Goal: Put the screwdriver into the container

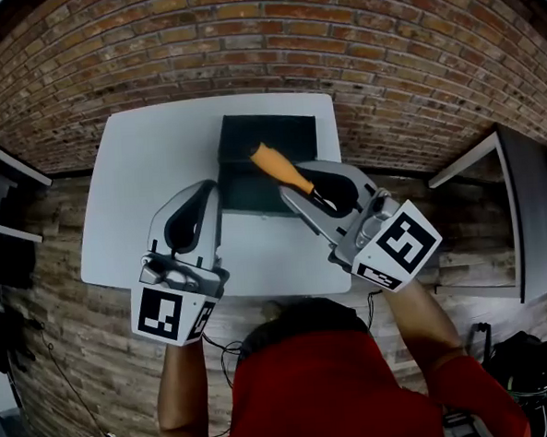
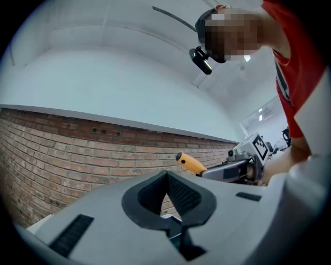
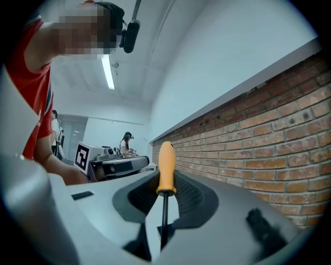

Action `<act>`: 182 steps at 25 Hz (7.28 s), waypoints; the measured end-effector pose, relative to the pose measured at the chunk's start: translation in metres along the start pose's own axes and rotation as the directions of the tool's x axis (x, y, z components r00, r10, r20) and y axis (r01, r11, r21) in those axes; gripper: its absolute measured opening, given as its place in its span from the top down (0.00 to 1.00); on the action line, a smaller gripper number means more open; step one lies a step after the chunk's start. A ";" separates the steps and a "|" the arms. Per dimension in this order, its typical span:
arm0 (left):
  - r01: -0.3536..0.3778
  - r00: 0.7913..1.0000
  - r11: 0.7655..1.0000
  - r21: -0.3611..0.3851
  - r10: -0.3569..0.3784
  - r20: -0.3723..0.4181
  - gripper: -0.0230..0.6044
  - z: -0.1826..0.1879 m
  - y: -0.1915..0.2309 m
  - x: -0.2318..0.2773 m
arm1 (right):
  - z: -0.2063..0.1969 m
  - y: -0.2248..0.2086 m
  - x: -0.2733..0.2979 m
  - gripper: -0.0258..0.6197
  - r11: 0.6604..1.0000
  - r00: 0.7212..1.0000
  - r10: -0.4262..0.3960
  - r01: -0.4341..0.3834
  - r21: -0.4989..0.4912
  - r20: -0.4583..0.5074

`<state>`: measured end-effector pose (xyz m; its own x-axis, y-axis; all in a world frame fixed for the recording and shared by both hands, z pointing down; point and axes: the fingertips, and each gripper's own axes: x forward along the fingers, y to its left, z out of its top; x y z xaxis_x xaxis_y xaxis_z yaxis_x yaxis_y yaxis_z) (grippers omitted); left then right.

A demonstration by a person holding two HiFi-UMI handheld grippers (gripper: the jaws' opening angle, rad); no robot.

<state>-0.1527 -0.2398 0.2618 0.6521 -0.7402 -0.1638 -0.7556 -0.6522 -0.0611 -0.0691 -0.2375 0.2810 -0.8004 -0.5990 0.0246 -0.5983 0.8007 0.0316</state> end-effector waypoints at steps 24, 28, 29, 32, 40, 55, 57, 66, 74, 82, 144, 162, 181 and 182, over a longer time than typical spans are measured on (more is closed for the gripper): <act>-0.101 0.991 0.994 0.029 0.103 -0.081 0.94 -0.041 0.011 0.032 | -0.034 -0.035 0.024 0.82 0.996 0.994 0.041 -0.048 -0.072 -0.106; -0.100 0.991 0.995 0.022 0.101 -0.084 0.94 -0.047 0.019 0.031 | -0.050 -0.039 0.033 0.82 0.997 0.989 0.023 -0.034 -0.073 -0.144; -0.100 0.991 0.995 0.022 0.101 -0.084 0.94 -0.049 0.022 0.031 | -0.054 -0.039 0.036 0.82 0.997 0.988 0.020 -0.033 -0.076 -0.156; -0.098 0.991 0.995 0.017 0.099 -0.085 0.94 -0.056 0.028 0.032 | -0.067 -0.041 0.044 0.82 0.996 0.980 0.014 -0.031 -0.082 -0.200; -0.091 0.989 0.996 -0.003 0.090 -0.115 0.94 -0.087 0.037 0.034 | -0.111 -0.046 0.059 0.82 0.995 0.946 -0.020 -0.014 -0.104 -0.324; -0.090 0.974 0.994 -0.061 0.075 -0.213 0.94 -0.149 0.054 0.026 | -0.190 -0.045 0.091 0.82 0.998 0.864 -0.004 -0.024 -0.050 -0.503; -0.092 0.974 0.994 -0.066 0.076 -0.214 0.94 -0.152 0.057 0.026 | -0.198 -0.046 0.094 0.82 0.999 0.851 -0.001 -0.027 -0.047 -0.525; -0.098 0.969 0.992 -0.077 0.078 -0.234 0.94 -0.163 0.068 0.023 | -0.241 -0.049 0.106 0.82 0.996 0.773 0.017 -0.066 -0.054 -0.634; -0.101 0.966 0.991 -0.085 0.078 -0.248 0.94 -0.173 0.076 0.023 | -0.272 -0.049 0.120 0.82 0.990 0.699 0.033 -0.123 -0.075 -0.714; -0.100 0.965 0.991 -0.086 0.076 -0.250 0.94 -0.175 0.085 0.025 | -0.293 -0.049 0.127 0.82 0.988 0.634 0.054 -0.147 -0.052 -0.771; -0.040 0.976 0.997 -0.071 0.024 -0.216 0.94 -0.153 0.048 0.053 | -0.160 -0.055 0.096 0.79 0.990 0.886 0.131 -0.136 0.020 -0.444; 0.014 0.996 0.998 -0.056 -0.020 -0.092 0.94 -0.084 0.009 0.068 | -0.061 -0.053 0.064 0.89 0.994 0.994 0.066 -0.073 -0.076 -0.083; 0.014 0.998 0.998 -0.057 -0.018 -0.059 0.94 -0.062 -0.013 0.060 | -0.043 -0.040 0.037 0.91 0.997 1.000 0.028 -0.028 -0.078 -0.004; 0.014 0.998 0.998 -0.058 -0.018 -0.059 0.94 -0.062 -0.014 0.060 | -0.042 -0.039 0.036 0.91 0.996 1.000 0.028 -0.028 -0.080 -0.002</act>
<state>-0.0995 -0.2851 0.3140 0.6678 -0.7369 -0.1046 -0.7414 -0.6710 -0.0062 -0.0729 -0.2905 0.3230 -0.8169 -0.5761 0.0275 -0.5702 0.8140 0.1108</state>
